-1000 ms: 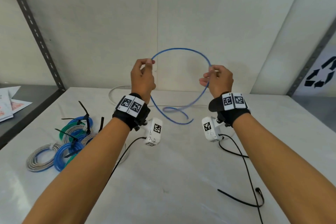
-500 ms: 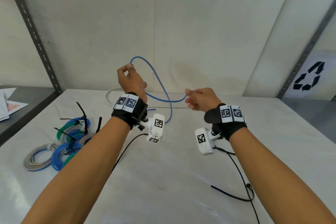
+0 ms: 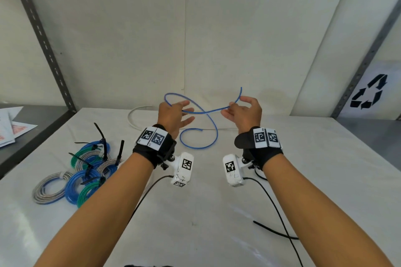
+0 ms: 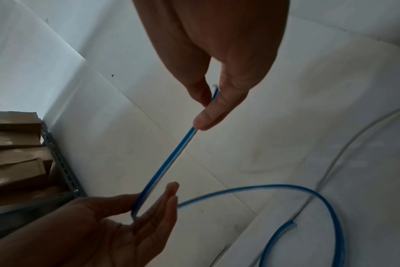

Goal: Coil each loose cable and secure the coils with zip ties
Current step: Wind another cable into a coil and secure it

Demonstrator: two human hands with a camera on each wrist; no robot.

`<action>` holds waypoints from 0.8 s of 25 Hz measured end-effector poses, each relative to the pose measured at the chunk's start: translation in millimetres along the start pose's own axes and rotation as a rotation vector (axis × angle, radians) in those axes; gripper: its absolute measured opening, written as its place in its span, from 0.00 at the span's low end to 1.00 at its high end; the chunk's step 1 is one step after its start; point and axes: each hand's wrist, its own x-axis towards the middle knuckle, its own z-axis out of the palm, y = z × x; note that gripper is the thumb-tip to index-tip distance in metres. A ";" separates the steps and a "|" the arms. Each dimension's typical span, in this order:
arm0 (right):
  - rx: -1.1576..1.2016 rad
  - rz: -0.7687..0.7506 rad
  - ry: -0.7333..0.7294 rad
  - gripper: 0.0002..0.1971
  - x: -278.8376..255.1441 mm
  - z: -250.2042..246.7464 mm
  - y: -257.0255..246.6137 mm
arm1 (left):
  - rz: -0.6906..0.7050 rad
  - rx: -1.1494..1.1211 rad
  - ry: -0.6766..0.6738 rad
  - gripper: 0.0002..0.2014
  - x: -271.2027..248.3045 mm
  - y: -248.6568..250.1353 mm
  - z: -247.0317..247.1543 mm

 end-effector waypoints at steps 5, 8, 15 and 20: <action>-0.274 -0.126 -0.126 0.15 -10.0 0.3 8.5 | 0.033 -0.103 -0.027 0.09 5.6 -0.2 5.2; -0.513 -0.299 -0.267 0.16 -19.8 2.1 8.9 | 0.093 0.034 -0.013 0.14 8.7 0.0 8.6; -0.908 -0.601 -0.428 0.20 -20.5 7.8 15.3 | 0.245 0.356 -0.211 0.15 6.8 -15.1 -9.2; -0.993 -0.704 -0.419 0.17 -26.3 16.5 15.4 | 0.175 0.505 -0.486 0.13 0.6 -17.5 -23.8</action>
